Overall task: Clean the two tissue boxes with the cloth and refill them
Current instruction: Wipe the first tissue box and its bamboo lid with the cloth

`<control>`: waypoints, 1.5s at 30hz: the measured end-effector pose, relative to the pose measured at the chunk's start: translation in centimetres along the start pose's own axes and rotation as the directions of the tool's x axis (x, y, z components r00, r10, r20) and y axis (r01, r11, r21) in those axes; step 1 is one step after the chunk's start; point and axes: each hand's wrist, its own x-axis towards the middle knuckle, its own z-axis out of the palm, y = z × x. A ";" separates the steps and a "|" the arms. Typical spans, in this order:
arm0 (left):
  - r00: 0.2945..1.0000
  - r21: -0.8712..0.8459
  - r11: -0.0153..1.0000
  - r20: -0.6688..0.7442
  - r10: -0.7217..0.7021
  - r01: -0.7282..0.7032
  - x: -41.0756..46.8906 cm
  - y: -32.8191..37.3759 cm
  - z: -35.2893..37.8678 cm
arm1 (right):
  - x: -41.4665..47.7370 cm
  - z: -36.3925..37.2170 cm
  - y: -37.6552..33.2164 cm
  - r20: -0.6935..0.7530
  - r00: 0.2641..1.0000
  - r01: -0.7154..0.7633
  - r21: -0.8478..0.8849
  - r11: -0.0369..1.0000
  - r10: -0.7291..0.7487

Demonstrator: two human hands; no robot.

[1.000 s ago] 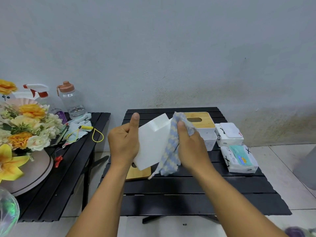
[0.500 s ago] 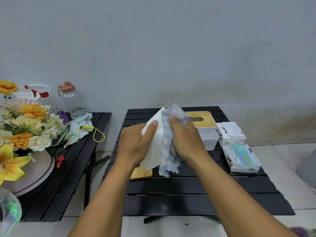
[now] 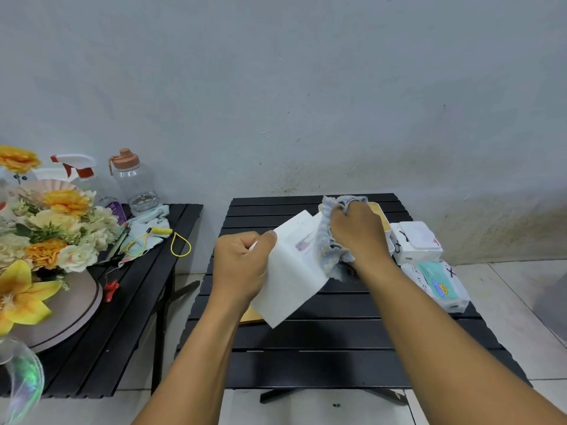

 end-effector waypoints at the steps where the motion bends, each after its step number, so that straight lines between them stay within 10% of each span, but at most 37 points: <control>1: 1.000 -0.026 1.000 -0.021 0.001 -0.001 0.0 0.0 0.2 | -0.4 -0.1 -0.4 -0.010 1.000 0.017 0.014 1.000 -0.016; 8: 0.993 -0.132 0.991 -0.112 -0.025 0.010 0.5 -0.7 0.2 | -6.3 1.6 -1.9 0.168 0.891 0.433 -0.033 0.901 -0.422; 18: 0.995 -0.143 0.990 -0.099 -0.005 -0.009 0.1 -0.2 0.4 | -0.1 -0.1 0.7 -0.114 0.986 0.134 0.083 0.988 -0.124; 23: 0.993 -0.289 0.956 -0.082 -0.080 0.053 0.4 -0.4 0.1 | 0.8 -0.2 1.2 0.001 0.972 -0.195 0.570 0.798 0.237; 29: 0.940 -0.423 0.881 -0.161 -0.301 0.210 0.9 -0.4 0.4 | -1.3 0.5 0.0 -0.272 0.962 0.137 0.400 0.906 -0.025; 37: 0.844 -0.468 0.814 -0.227 -0.486 0.343 0.7 -1.1 1.6 | -6.1 5.3 0.5 -0.396 0.829 0.533 0.350 0.770 -0.394; 41: 0.767 -0.550 0.731 -0.231 -0.599 0.405 1.1 -1.4 1.3 | -8.6 7.7 2.7 -0.321 0.840 0.536 0.367 0.760 -0.437; 45: 0.752 -0.578 0.707 -0.226 -0.619 0.408 1.3 -1.8 0.8 | -6.5 6.9 3.9 -0.251 0.961 0.209 0.403 0.891 -0.112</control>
